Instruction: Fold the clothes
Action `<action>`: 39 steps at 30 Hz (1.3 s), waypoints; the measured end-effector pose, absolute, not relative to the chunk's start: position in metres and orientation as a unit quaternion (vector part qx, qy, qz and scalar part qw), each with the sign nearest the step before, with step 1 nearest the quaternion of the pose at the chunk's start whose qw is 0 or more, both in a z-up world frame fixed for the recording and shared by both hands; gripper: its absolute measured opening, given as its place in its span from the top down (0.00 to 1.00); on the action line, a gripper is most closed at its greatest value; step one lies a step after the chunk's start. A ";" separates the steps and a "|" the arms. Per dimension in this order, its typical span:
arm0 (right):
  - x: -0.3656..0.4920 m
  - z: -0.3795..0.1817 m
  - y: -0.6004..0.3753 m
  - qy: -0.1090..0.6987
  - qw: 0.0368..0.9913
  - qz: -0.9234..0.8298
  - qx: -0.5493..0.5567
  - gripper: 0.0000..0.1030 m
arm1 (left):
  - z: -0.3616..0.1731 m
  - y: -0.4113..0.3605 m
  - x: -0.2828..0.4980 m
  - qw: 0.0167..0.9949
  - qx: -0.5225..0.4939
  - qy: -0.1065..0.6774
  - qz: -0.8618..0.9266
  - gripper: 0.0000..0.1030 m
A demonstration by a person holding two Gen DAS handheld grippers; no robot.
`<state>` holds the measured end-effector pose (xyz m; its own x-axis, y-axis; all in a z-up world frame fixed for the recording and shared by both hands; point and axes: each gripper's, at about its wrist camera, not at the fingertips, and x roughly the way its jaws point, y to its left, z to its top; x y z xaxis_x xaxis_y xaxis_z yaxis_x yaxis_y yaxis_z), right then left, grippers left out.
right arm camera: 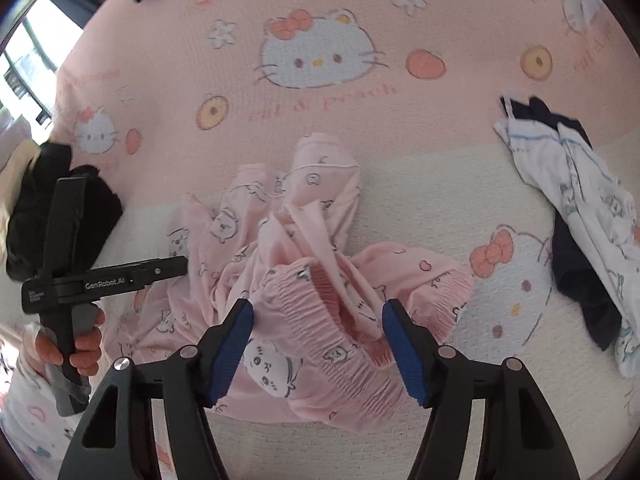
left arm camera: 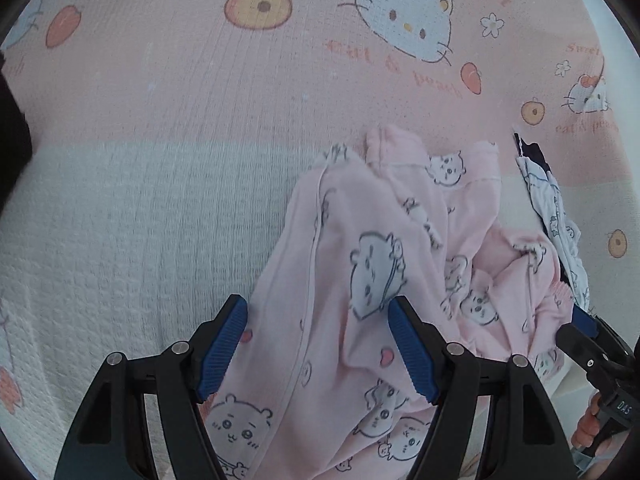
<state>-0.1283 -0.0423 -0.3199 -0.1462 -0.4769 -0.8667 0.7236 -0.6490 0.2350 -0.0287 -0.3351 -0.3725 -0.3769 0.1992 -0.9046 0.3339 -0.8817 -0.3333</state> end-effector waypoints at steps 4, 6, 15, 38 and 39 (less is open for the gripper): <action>-0.122 -0.328 -0.043 0.142 0.397 -0.746 0.515 0.46 | -0.372 -0.331 -0.024 0.047 0.548 0.222 -0.805 0.31; -0.119 -0.329 -0.043 0.145 0.394 -0.751 0.510 0.54 | -0.372 -0.329 -0.023 0.055 0.542 0.217 -0.810 0.31; -0.113 -0.326 -0.057 0.156 0.405 -0.755 0.491 0.55 | -0.374 -0.309 -0.022 0.075 0.524 0.179 -0.829 0.47; -0.128 -0.308 -0.024 0.176 0.284 -0.823 0.460 0.84 | -0.359 -0.325 0.011 0.171 0.494 0.121 -0.844 0.94; -0.128 -0.306 -0.022 0.176 0.278 -0.825 0.460 0.84 | -0.358 -0.327 0.013 0.165 0.492 0.132 -0.844 0.94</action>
